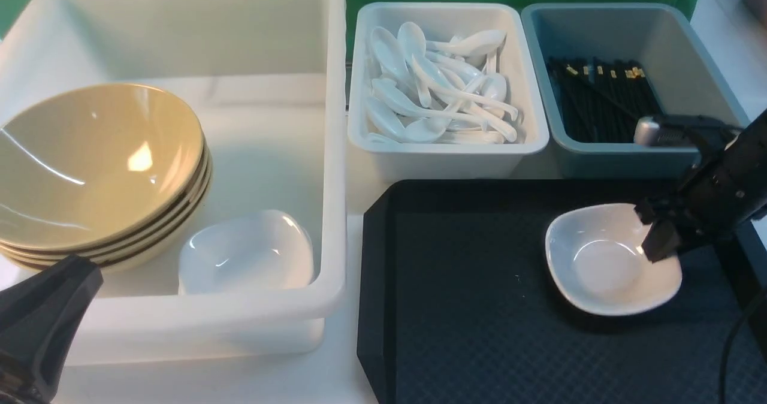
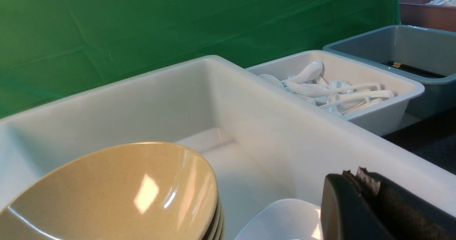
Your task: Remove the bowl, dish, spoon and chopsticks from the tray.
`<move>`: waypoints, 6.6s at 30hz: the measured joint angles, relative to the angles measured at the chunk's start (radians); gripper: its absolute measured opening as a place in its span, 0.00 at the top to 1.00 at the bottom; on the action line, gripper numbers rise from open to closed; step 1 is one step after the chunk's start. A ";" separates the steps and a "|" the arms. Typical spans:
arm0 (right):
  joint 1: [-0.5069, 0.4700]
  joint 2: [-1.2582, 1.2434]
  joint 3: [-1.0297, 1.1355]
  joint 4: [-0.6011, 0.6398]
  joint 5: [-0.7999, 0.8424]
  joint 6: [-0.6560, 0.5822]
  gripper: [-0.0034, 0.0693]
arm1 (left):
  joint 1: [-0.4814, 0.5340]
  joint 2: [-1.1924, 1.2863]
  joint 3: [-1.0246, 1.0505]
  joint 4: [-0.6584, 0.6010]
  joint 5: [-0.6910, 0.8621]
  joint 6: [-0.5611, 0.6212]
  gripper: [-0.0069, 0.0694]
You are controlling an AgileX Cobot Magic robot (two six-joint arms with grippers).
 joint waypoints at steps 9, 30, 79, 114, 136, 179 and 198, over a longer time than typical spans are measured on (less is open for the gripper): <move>0.198 -0.237 -0.191 0.128 -0.016 -0.062 0.86 | 0.000 0.000 0.000 0.000 -0.003 0.000 0.92; 0.779 0.005 -0.429 0.167 -0.372 -0.259 0.38 | 0.000 0.000 0.000 0.000 0.025 0.000 0.92; 0.397 -1.380 0.819 -0.473 -0.647 0.525 0.90 | 0.000 0.000 0.001 0.003 0.093 0.000 0.92; 0.036 -1.803 1.200 -0.252 -0.591 0.137 0.89 | 0.000 0.000 0.002 0.001 0.136 0.000 0.92; 0.035 -1.803 1.200 -0.252 -0.591 0.137 0.85 | 0.000 -0.028 0.031 0.022 0.126 0.003 0.92; 0.035 -1.803 1.200 -0.252 -0.591 0.137 0.79 | 0.080 -0.197 0.257 0.812 0.054 -0.963 0.92; 0.035 -1.803 1.200 -0.252 -0.591 0.137 0.76 | 0.080 -0.197 0.257 0.812 0.054 -0.963 0.92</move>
